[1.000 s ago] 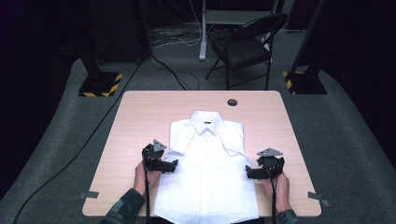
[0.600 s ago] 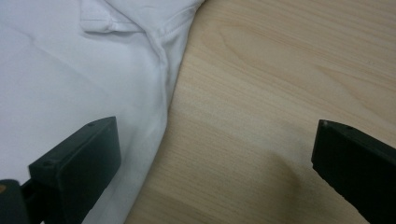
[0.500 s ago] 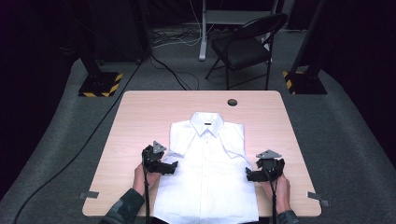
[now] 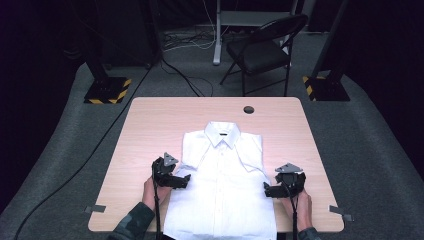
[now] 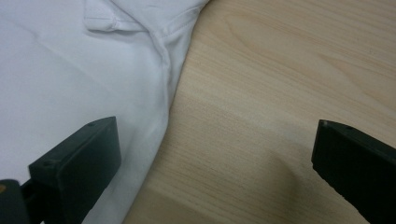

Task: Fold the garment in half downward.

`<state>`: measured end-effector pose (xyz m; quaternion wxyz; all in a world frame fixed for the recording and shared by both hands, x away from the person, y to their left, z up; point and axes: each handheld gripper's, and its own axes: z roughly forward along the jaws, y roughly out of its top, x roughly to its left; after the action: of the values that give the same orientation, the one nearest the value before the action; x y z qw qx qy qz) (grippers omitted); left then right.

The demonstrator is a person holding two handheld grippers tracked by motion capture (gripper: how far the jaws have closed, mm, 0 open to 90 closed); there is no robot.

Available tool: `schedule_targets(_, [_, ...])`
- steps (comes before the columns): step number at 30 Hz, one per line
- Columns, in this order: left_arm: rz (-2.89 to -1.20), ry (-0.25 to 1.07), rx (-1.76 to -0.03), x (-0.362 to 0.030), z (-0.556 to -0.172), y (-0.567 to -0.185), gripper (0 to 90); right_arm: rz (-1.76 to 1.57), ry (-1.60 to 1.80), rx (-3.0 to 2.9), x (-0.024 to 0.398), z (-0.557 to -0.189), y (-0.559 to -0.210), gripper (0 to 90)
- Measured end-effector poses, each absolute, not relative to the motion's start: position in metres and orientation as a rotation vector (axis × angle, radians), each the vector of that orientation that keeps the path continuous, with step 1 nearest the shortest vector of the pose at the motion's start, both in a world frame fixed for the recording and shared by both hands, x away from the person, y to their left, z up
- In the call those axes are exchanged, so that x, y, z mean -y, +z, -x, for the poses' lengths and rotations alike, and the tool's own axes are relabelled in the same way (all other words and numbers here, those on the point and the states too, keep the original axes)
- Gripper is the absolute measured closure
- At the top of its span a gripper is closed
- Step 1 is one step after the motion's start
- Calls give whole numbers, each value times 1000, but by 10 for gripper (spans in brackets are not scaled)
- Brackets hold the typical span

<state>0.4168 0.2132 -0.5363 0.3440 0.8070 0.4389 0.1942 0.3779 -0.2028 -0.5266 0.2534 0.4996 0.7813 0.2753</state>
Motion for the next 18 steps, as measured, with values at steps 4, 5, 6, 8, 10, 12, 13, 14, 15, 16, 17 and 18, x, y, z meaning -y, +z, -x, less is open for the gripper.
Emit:
schedule_targets(4, [-2097,503,-1138,-213,-415,-536,1,-1355,751,-2127,203,-377,-527,3])
schedule_targets(5, [-2097,503,-1137,-213,-414,-537,1,-1354,748,-2129,203,-377,-526,3])
schedule_targets(6, [-2097,502,-1137,-213,-413,-537,1,-1354,746,-2129,203,-376,-526,3])
schedule_targets(8, [-2098,500,-1134,-213,-412,-537,1,-1357,743,-2130,203,-375,-526,3])
schedule_targets(10, [-2101,501,-1129,-213,-411,-537,1,-1359,748,-2129,204,-374,-527,3])
schedule_targets(12, [-2099,498,-1131,-213,-410,-537,1,-1362,752,-2130,204,-373,-527,2])
schedule_targets(13, [-2101,499,-1130,-213,-409,-537,1,-1362,753,-2128,204,-372,-527,2])
schedule_targets(14, [-2101,498,-1131,-213,-409,-537,1,-1360,753,-2129,204,-372,-527,2])
schedule_targets(15, [-2101,499,-1128,-213,-408,-537,1,-1359,752,-2129,204,-372,-527,2])
schedule_targets(16, [-2102,498,-1127,-213,-408,-537,1,-1357,751,-2128,204,-371,-527,2])
schedule_targets(17, [-2105,495,-1126,-213,-407,-536,1,-1358,749,-2126,204,-371,-527,2])
schedule_targets(18, [-2106,494,-1125,-213,-407,-536,1,-1357,749,-2126,204,-370,-527,2])
